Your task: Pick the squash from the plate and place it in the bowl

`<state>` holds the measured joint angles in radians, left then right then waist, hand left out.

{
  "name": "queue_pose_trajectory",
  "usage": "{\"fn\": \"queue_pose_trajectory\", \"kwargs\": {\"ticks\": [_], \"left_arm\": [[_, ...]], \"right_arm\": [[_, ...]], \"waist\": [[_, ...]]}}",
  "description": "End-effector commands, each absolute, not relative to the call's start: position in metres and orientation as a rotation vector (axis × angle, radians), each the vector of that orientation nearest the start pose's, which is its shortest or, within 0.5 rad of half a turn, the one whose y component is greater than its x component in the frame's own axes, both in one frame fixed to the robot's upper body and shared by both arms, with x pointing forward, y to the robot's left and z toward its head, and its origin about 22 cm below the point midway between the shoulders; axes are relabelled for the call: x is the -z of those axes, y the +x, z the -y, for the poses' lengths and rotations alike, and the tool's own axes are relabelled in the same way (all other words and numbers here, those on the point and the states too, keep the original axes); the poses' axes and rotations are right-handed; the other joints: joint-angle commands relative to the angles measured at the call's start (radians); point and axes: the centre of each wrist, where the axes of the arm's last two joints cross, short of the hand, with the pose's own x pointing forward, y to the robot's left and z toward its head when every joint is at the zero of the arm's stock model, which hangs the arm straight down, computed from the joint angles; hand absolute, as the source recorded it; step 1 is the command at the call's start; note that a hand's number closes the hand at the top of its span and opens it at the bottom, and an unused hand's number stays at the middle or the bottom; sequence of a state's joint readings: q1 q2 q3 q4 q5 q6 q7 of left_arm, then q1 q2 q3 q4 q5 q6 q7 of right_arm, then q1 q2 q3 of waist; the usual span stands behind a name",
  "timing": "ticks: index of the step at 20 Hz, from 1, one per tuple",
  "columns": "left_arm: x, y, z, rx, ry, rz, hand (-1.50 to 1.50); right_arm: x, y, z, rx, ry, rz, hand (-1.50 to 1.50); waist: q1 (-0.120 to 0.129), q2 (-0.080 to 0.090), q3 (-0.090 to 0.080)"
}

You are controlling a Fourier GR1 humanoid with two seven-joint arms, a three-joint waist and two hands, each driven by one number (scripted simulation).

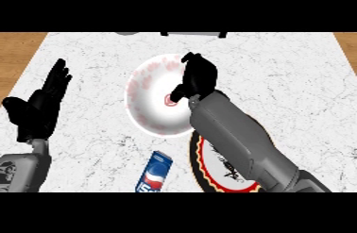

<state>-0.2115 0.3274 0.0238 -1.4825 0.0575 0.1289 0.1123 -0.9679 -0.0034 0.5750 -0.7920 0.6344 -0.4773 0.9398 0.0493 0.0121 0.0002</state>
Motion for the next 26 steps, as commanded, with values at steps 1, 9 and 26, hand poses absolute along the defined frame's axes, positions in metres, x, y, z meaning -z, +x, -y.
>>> {"fn": "queue_pose_trajectory", "kwargs": {"ticks": [1, 9, 26], "left_arm": [[-0.057, 0.293, -0.293, 0.109, 0.293, 1.599, 0.0], [-0.053, 0.283, -0.312, 0.06, 0.333, 1.551, 0.0], [-0.068, 0.273, -0.313, 0.058, 0.336, 1.549, 0.0]], "right_arm": [[-0.078, 0.372, 0.023, -0.44, -0.812, 1.318, -1.5], [-0.101, 0.346, 0.049, 0.162, -0.568, 1.621, -1.5], [-0.077, 0.209, 0.201, 0.191, -0.319, 1.668, -1.5]], "waist": [[-0.009, -0.002, 0.001], [-0.064, -0.014, 0.003], [-0.058, -0.014, 0.001]]}}
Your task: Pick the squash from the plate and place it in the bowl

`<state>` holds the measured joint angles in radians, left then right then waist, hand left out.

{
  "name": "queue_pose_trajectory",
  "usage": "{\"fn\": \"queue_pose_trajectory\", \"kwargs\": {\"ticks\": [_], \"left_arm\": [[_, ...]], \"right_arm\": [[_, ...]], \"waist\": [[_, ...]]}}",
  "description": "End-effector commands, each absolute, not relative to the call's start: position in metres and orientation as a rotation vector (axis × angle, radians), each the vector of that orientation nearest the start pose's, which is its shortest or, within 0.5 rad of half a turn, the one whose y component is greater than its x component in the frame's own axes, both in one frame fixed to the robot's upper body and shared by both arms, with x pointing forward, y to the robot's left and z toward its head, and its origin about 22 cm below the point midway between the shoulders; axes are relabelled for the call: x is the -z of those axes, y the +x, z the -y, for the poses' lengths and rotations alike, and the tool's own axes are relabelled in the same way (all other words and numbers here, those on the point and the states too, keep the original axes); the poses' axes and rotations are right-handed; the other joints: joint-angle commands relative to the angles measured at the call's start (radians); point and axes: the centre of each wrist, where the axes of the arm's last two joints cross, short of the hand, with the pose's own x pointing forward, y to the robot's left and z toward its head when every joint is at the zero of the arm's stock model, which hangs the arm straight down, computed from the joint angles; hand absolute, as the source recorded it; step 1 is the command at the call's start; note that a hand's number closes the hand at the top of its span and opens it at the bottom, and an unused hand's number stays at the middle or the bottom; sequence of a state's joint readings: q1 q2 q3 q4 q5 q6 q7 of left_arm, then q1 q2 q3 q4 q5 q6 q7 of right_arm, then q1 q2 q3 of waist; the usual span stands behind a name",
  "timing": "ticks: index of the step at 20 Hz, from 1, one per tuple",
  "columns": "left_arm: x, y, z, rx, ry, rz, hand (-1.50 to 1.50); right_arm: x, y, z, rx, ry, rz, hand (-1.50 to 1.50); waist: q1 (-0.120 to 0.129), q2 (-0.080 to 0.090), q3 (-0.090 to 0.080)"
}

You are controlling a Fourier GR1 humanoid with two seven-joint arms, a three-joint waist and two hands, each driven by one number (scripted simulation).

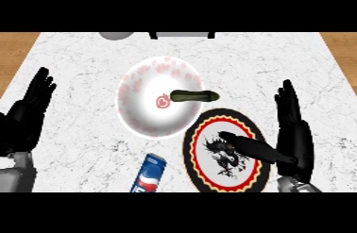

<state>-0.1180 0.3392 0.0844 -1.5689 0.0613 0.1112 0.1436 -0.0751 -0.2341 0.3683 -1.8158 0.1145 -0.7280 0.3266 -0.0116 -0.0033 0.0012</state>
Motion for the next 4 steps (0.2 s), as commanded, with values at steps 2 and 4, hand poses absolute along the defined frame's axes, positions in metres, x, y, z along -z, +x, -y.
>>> {"fn": "queue_pose_trajectory", "kwargs": {"ticks": [2, 4], "left_arm": [[-0.069, 0.284, -0.317, 0.05, 0.341, 1.573, 0.0], [-0.054, 0.283, -0.311, 0.069, 0.329, 1.567, 0.0]], "right_arm": [[-0.058, 0.199, 0.21, 0.189, -0.305, 1.683, -1.5], [-0.062, 0.197, 0.219, 0.178, -0.274, 1.71, -1.5]], "waist": [[0.002, 0.003, 0.0], [0.003, 0.003, -0.001]]}}
